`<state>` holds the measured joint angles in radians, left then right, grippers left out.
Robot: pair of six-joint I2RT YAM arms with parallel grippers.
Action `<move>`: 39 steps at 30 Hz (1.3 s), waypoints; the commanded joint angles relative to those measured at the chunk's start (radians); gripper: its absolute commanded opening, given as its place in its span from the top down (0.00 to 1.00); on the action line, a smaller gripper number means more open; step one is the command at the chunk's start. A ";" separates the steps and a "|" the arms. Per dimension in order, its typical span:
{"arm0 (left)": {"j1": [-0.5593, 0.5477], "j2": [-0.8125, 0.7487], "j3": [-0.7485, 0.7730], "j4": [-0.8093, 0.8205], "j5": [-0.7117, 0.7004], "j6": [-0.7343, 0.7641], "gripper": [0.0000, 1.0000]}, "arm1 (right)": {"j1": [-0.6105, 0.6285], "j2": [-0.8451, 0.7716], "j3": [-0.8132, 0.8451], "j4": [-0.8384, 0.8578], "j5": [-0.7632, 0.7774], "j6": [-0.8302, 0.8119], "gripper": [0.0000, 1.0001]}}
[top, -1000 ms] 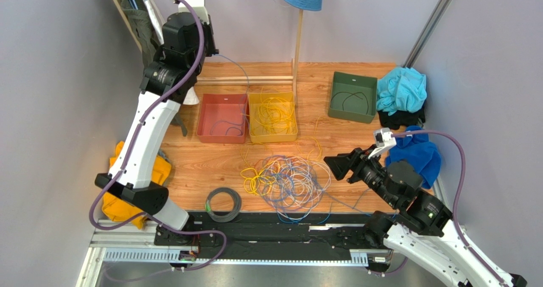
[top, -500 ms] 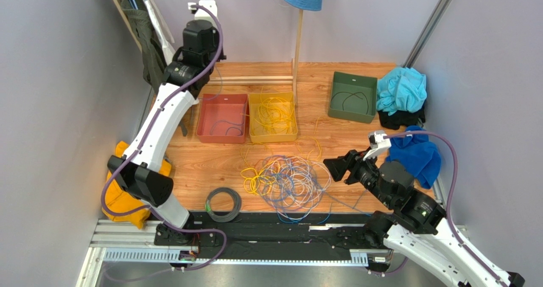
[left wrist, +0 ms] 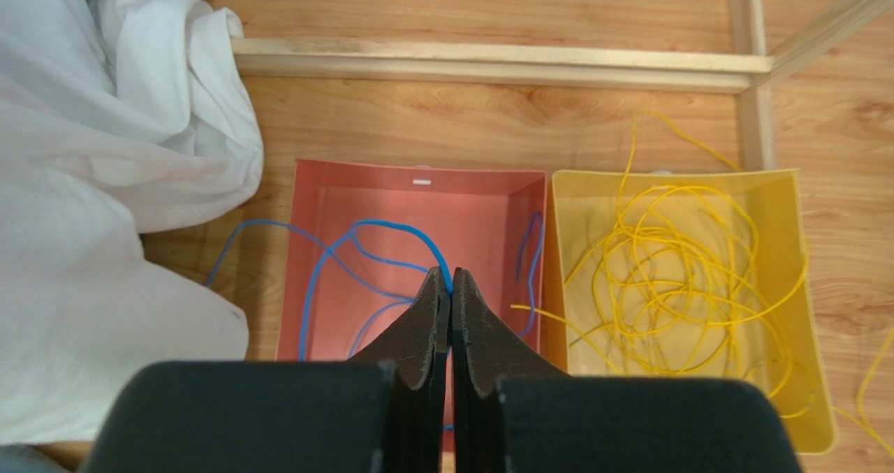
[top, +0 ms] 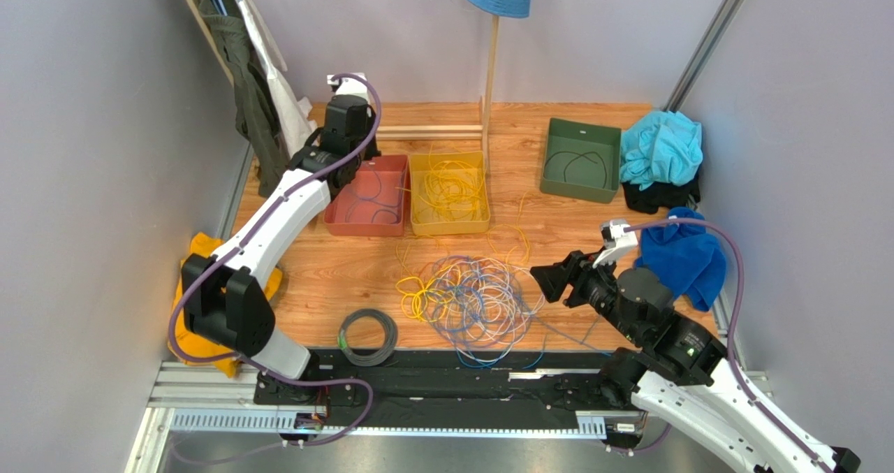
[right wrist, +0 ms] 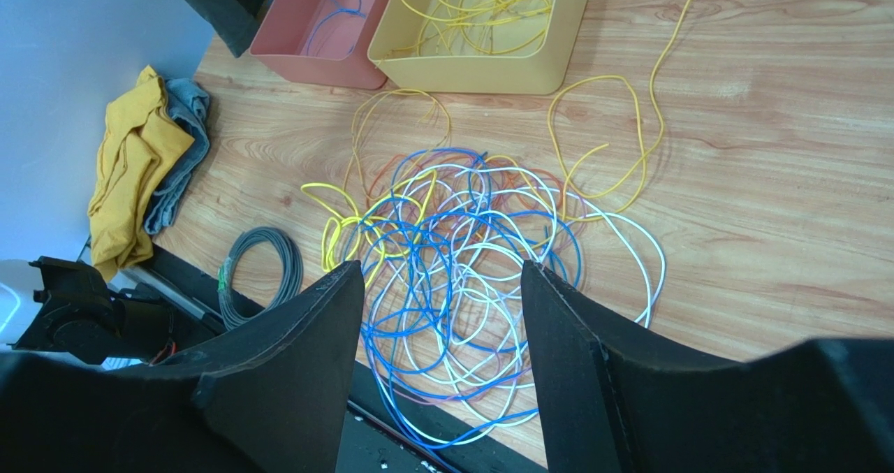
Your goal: Untangle the cables
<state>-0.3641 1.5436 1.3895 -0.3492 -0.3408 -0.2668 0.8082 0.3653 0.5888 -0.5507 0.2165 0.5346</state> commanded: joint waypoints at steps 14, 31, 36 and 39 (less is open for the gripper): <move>0.007 -0.071 -0.080 0.056 -0.003 -0.074 0.01 | -0.001 -0.016 -0.026 0.060 -0.031 0.038 0.40; -0.381 -0.505 -0.515 0.026 -0.098 -0.267 0.01 | -0.001 -0.014 -0.064 0.041 -0.026 0.038 0.41; -0.525 -0.620 -0.616 -0.105 -0.135 -0.376 0.01 | -0.001 -0.060 -0.079 -0.005 -0.014 0.059 0.42; -0.588 -0.681 -0.684 -0.143 -0.153 -0.419 0.01 | -0.001 -0.068 -0.081 -0.006 -0.016 0.076 0.42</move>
<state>-0.8806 0.9516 0.7570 -0.4194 -0.4343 -0.5793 0.8082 0.3153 0.5091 -0.5468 0.1833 0.5854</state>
